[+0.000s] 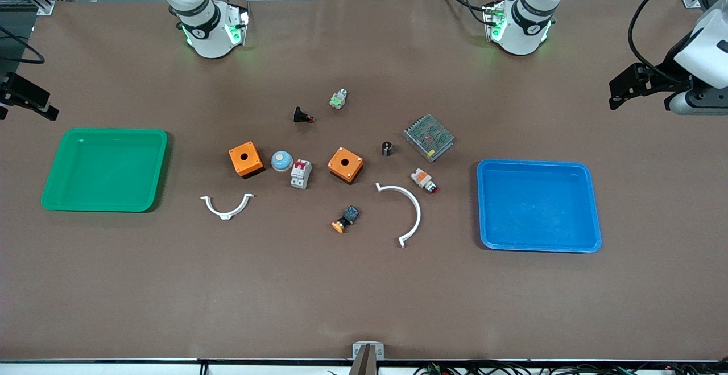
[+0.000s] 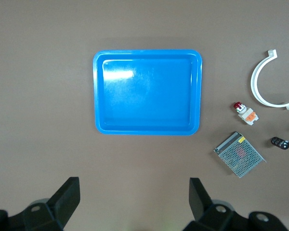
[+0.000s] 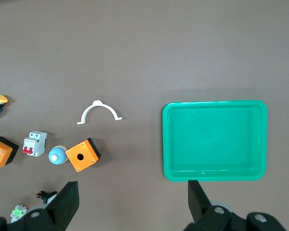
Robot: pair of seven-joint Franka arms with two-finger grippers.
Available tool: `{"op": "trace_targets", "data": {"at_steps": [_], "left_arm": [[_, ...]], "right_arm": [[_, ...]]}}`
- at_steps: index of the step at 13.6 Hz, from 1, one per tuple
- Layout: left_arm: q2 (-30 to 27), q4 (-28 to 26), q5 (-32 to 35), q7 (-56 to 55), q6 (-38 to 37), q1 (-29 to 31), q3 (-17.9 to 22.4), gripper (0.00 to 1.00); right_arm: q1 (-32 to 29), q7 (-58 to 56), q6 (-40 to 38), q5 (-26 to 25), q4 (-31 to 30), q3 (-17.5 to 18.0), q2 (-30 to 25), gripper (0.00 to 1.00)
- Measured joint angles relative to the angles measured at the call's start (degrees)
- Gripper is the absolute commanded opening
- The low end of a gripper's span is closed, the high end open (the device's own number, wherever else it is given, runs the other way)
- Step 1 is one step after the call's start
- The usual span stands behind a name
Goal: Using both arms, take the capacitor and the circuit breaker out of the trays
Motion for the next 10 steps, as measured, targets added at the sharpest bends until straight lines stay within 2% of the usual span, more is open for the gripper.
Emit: {"op": "trace_targets", "data": {"at_steps": [10], "left_arm": [[-0.08, 0.01, -0.03, 0.00, 0.05, 0.06, 0.13, 1.00]], "right_arm": [[-0.02, -0.03, 2.08, -0.05, 0.14, 0.37, 1.68, 1.00]]}}
